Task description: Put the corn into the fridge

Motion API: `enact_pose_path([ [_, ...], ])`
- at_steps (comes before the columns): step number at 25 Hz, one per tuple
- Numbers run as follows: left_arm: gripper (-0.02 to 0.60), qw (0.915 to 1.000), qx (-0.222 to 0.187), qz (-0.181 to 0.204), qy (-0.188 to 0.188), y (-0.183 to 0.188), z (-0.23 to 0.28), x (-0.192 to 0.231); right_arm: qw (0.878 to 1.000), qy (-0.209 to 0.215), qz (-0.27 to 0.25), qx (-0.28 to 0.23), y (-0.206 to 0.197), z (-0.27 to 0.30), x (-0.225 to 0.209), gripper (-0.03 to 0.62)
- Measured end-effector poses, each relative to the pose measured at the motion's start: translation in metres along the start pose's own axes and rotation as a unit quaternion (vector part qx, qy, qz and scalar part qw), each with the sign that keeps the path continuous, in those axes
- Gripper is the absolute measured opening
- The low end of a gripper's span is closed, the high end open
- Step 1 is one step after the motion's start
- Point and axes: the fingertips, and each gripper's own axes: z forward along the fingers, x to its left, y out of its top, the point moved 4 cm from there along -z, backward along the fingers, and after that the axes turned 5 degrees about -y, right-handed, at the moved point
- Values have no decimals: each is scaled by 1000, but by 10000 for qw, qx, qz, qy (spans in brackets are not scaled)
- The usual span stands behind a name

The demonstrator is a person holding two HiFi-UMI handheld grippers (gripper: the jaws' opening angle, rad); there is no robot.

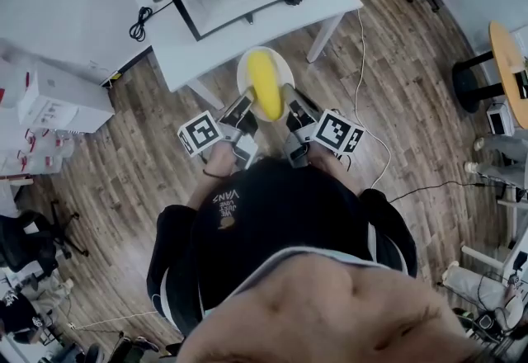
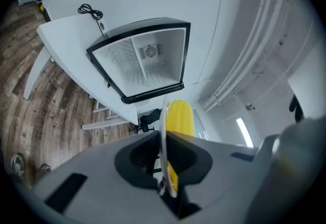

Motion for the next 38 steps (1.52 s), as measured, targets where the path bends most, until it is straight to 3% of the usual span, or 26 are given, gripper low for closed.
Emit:
enact_pose_path([
  [7,35,10000,45,-56,-48,-1,20,4,10000,-31,35,-43,14,3,-12,28],
  [11,35,9999,0,4,154,6,31,9,10000,15,15,29,29,13,-18,28],
  [18,35,9996,-289,-17,17,20,59,8,9995,172,-23,268,55,37,-27,28],
  [28,34,9978,-574,107,306,35,95,20,9974,395,-100,591,93,66,-46,28],
  [38,34,9950,-964,34,250,35,129,23,9941,567,-199,900,124,81,-63,28],
])
